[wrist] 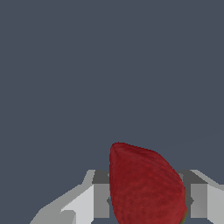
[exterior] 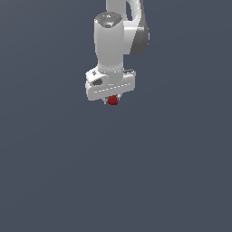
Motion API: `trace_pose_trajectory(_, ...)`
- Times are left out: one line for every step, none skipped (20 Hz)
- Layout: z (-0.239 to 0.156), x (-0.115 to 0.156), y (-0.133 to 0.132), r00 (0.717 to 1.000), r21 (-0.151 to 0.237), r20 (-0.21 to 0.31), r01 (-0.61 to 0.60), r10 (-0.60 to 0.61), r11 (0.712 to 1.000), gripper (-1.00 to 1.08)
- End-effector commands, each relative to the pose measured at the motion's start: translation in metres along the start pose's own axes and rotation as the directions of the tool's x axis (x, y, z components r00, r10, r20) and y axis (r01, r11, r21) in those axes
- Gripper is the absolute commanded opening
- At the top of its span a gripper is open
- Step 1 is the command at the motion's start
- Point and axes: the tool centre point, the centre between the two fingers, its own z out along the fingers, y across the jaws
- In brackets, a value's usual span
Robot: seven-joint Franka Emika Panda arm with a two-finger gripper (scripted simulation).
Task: Pick up the object and move it to a goal position.
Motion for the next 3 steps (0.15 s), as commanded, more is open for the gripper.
trace_pose_trajectory(0.0007,0.0008,0.0000,1.000,0.000,0.000,0.000,0.000,1.000,-1.00)
trace_pose_trajectory(0.0012,0.0013,-0.0001,1.000,0.000,0.001,0.000,0.000,1.000,-1.00)
trace_pose_trajectory(0.0014,0.0014,-0.0002,1.000,0.000,0.001,0.000,0.000,1.000,-1.00)
